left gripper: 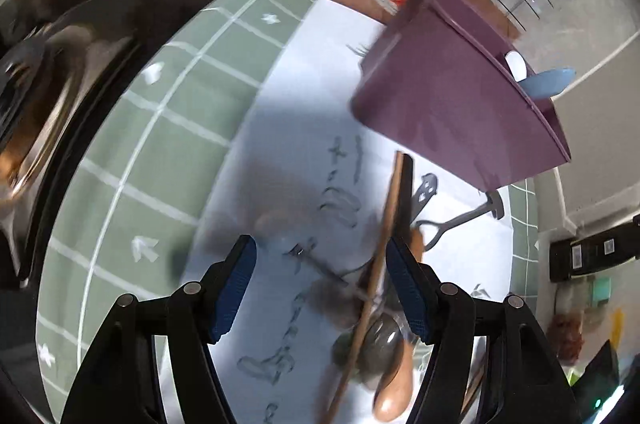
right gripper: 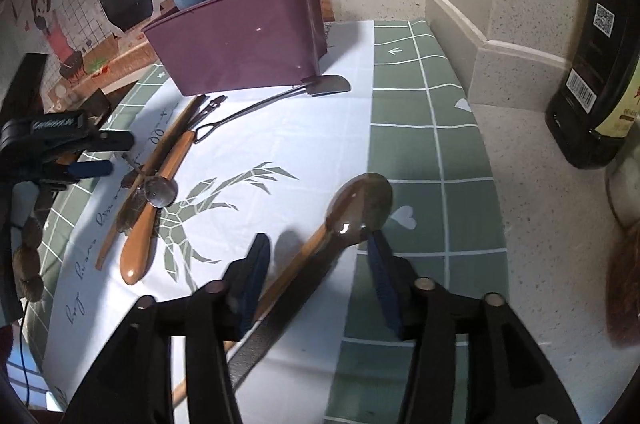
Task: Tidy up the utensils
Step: 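Move the right gripper down to the grey metal spoon on the mat, then grasp the grey metal spoon with the right gripper while the left grasps a small silver spoon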
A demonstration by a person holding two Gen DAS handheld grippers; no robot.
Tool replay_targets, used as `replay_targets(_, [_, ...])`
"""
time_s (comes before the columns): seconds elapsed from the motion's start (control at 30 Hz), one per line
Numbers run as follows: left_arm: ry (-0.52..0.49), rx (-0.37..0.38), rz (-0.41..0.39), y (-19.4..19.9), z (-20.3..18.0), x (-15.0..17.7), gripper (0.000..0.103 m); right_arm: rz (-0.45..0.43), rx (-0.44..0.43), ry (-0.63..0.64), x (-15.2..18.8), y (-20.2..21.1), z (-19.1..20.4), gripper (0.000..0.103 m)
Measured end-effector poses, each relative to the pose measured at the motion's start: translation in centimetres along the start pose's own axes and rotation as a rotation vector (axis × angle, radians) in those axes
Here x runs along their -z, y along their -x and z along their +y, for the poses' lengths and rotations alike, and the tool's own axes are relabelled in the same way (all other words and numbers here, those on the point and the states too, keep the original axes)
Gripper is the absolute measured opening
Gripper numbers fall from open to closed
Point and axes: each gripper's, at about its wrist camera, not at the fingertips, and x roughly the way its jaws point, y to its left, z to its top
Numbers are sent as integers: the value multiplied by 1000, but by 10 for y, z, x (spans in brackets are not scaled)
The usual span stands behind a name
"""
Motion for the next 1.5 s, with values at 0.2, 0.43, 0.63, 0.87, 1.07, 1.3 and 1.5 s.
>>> replay_targets(0.2, [-162, -30, -18, -17, -36, -9, 66, 36, 6, 32, -1, -5, 14, 78])
replay_targets(0.43, [-431, -103, -22, -7, -42, 39, 66, 55, 33, 136, 1, -6, 21, 76])
replay_targets(0.63, [-490, -154, -62, 21, -10, 56, 66, 58, 59, 106, -3, 0, 8, 46])
replay_targets(0.87, [-101, -58, -28, 33, 37, 11, 38, 15, 64, 74, -8, 17, -2, 39])
replay_targets(1.07, [78, -56, 27, 14, 33, 0, 38, -19, 75, 80, -4, 28, 1, 39])
replay_targets(1.3, [11, -81, 30, -3, 0, -8, 23, -26, 76, 25, 0, 31, -7, 39])
replay_targets(1.5, [-151, -32, -24, 2, -14, 14, 23, 7, 50, -84, 1, 23, -22, 39])
